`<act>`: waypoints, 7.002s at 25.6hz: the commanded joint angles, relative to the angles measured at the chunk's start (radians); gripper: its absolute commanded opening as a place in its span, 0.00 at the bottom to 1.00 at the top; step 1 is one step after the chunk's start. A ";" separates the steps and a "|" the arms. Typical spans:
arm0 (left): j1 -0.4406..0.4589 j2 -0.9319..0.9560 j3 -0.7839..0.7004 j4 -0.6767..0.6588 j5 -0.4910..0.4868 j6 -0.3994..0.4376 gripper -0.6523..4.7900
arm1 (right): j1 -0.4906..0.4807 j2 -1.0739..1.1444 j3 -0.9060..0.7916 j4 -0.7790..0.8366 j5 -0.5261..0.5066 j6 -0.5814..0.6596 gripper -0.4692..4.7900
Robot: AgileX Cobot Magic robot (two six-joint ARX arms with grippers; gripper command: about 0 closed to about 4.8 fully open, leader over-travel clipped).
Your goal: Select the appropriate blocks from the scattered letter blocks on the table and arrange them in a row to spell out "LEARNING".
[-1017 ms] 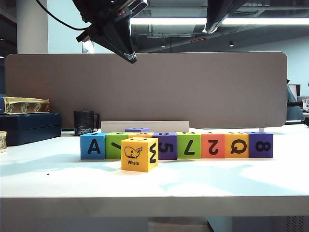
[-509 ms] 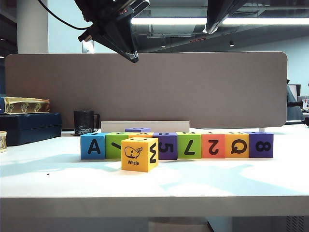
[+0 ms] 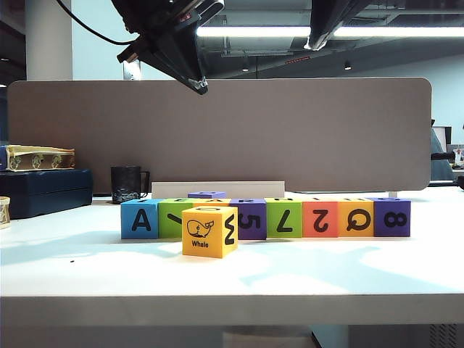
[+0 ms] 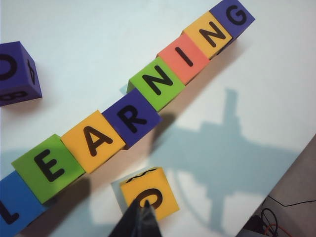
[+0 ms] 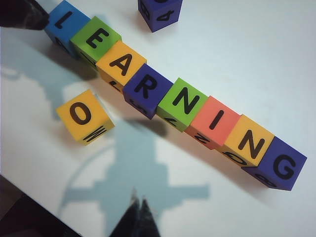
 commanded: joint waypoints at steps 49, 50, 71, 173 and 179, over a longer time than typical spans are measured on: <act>0.000 -0.005 0.003 0.010 0.004 0.004 0.11 | -0.549 -1.287 -1.446 0.985 0.058 0.095 0.09; 0.000 -0.005 0.003 0.010 0.004 0.004 0.11 | -0.548 -1.300 -1.446 0.941 0.061 0.095 0.09; 0.000 -0.005 0.003 0.018 0.003 0.004 0.11 | -0.547 -1.398 -1.446 0.735 0.054 0.086 0.09; 0.530 -1.693 -1.654 0.689 -0.307 -0.120 0.11 | -0.547 -1.398 -1.446 0.736 0.054 0.086 0.09; 0.530 -1.693 -1.654 0.689 -0.307 -0.120 0.11 | -0.547 -1.398 -1.446 0.736 0.054 0.086 0.09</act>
